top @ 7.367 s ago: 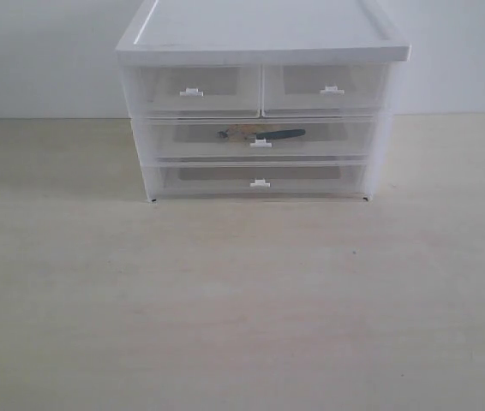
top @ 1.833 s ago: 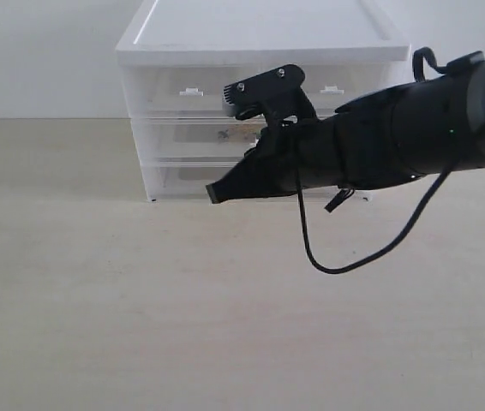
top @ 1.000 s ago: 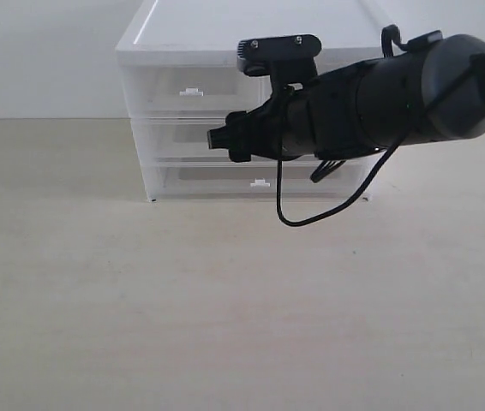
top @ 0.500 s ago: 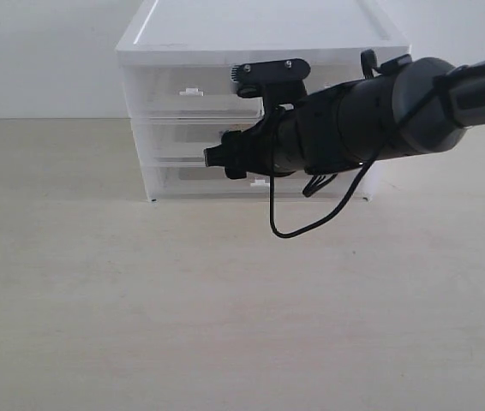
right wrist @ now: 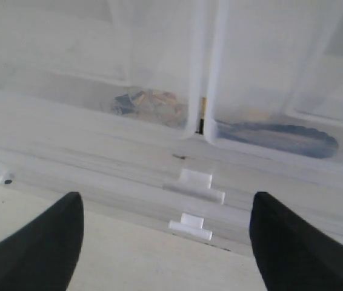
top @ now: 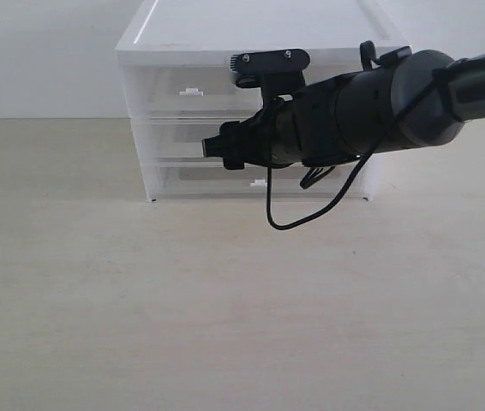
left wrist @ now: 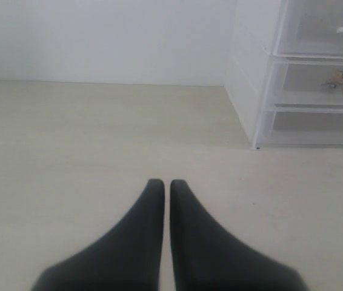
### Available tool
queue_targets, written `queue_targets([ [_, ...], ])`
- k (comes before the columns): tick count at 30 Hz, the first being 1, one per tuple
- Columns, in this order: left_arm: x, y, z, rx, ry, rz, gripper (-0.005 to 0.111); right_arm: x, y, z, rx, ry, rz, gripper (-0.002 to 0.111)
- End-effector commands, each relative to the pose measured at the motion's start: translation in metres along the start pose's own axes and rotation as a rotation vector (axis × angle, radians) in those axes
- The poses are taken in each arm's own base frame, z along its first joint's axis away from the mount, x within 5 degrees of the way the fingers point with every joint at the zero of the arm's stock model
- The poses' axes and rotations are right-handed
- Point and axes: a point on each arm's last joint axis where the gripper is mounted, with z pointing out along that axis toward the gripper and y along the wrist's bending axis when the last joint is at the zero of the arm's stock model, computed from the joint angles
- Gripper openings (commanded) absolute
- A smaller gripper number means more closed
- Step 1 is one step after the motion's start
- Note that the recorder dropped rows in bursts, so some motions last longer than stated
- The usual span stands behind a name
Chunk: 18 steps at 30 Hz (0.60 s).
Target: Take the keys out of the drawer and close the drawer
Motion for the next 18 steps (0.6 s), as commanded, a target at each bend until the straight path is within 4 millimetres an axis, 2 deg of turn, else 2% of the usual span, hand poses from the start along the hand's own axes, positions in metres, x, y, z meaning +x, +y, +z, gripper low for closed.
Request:
queue_targets([
  [1, -0.011, 0.001, -0.001, -0.015, -0.129, 0.036, 0.004, -0.002, 0.0, -0.001, -0.001, -0.006, -0.006, 0.069],
  [3, -0.023, 0.002, -0.003, -0.025, -0.266, -0.001, 0.004, -0.002, 0.0, -0.001, -0.001, -0.007, -0.011, 0.069],
  [6, -0.03, 0.003, -0.005, -0.028, -0.347, -0.023, 0.004, -0.002, 0.0, -0.001, -0.001, -0.007, -0.011, 0.069],
  [9, -0.031, 0.004, 0.003, -0.026, -0.311, -0.095, 0.004, -0.003, -0.002, -0.001, 0.022, -0.015, -0.032, 0.069],
  [11, -0.035, 0.003, 0.009, -0.032, -0.266, -0.045, 0.004, -0.003, -0.002, -0.001, 0.022, -0.015, -0.032, 0.069],
  [12, -0.048, 0.003, 0.011, -0.033, -0.258, 0.01, 0.004, -0.003, -0.002, -0.001, 0.022, -0.015, -0.032, 0.069],
  [15, -0.076, 0.002, 0.018, -0.033, -0.257, 0.026, 0.004, -0.003, -0.002, -0.001, 0.022, -0.015, -0.032, 0.069],
  [17, -0.096, 0.001, 0.031, -0.031, -0.263, 0.057, 0.004, -0.003, -0.002, -0.001, 0.022, -0.015, -0.027, 0.069],
  [18, -0.108, 0.001, 0.045, -0.028, -0.245, 0.072, 0.004, -0.003, -0.002, -0.001, 0.022, -0.015, -0.025, 0.069],
])
